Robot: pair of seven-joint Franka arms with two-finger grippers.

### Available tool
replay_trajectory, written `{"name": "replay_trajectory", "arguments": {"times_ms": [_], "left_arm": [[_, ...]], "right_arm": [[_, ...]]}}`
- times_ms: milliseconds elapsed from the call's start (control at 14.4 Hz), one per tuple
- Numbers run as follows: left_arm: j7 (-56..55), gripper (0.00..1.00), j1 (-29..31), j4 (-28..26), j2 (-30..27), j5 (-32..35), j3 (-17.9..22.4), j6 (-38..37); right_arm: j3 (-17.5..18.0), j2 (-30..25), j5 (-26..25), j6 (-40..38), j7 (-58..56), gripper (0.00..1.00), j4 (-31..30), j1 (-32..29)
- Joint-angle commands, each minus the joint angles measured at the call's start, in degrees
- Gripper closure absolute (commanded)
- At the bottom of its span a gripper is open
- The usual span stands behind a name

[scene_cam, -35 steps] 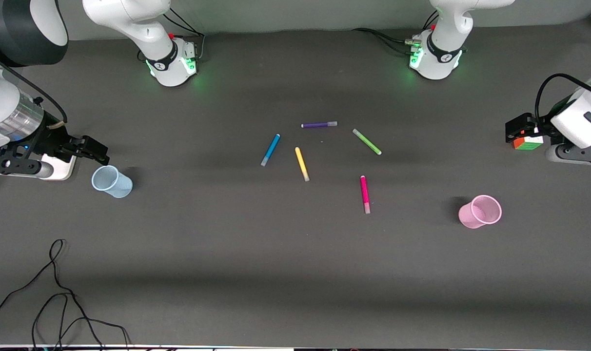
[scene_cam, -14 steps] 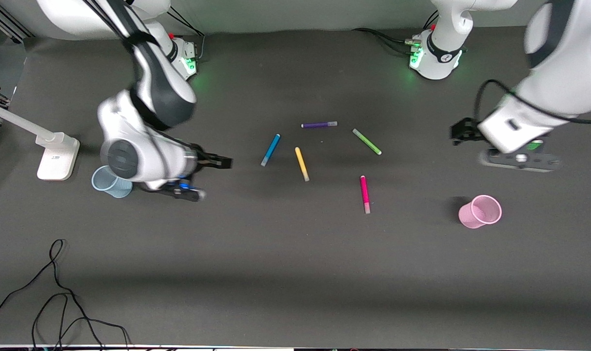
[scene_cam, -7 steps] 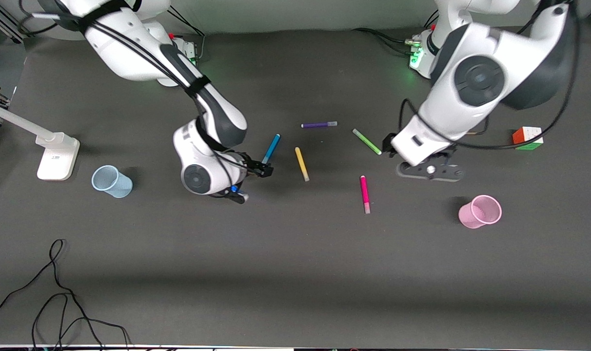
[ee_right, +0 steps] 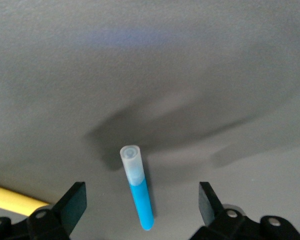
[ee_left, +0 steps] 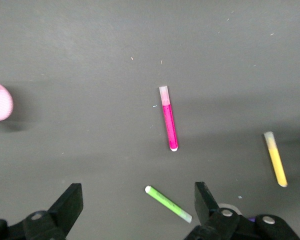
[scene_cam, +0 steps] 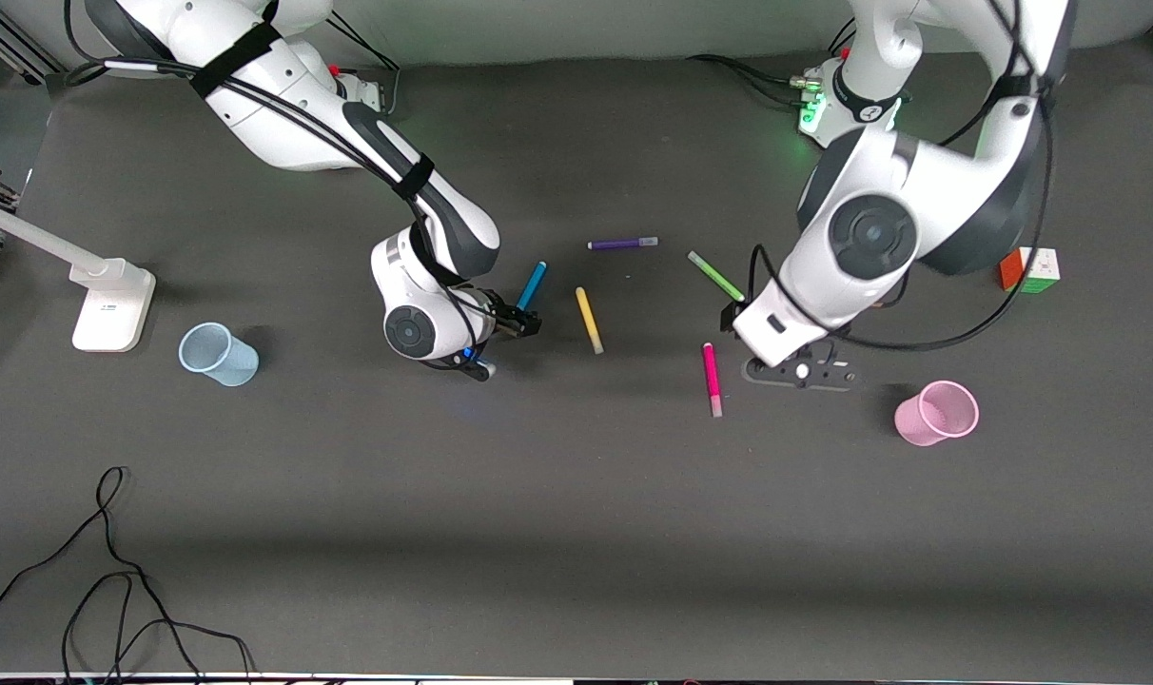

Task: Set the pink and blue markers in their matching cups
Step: 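Close the right gripper on the blue marker while the left gripper grasps the pink marker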

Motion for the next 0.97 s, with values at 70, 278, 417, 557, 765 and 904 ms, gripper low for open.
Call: {"name": "replay_trajectory", "arguments": {"times_ms": [70, 278, 417, 557, 765, 904], "left_arm": [[-3.2, 0.01, -2.3, -7.1, 2.9, -0.6, 0.5, 10.2], [-3.5, 0.01, -2.8, -9.9, 7.7, -0.4, 0.5, 18.5], [-3.4, 0.01, -2.6, -9.9, 11.4, -0.2, 0.5, 22.6], [-3.5, 0.01, -2.7, -9.8, 14.4, -0.1, 0.6, 27.0], [-3.7, 0.02, -2.8, -9.8, 16.7, 0.2, 0.6, 29.9], [-6.2, 0.03, -3.5, -9.9, 16.4, 0.3, 0.6, 28.7]], "right_arm": [[0.1, 0.1, 1.3, 3.3, 1.1, 0.15, -0.8, 1.4], [0.1, 0.7, 1.3, 5.0, 1.0, 0.3, -0.9, 1.5], [0.1, 1.1, 1.2, 6.5, 0.5, 0.5, -1.6, 1.4], [0.1, 1.0, 1.2, 6.5, 0.5, 0.82, -1.6, 1.3], [0.1, -0.3, 1.3, 5.5, 1.3, 1.0, -1.6, 1.3], [0.0, -3.6, 1.3, 1.0, 1.3, 1.0, -1.6, 0.8]]}}
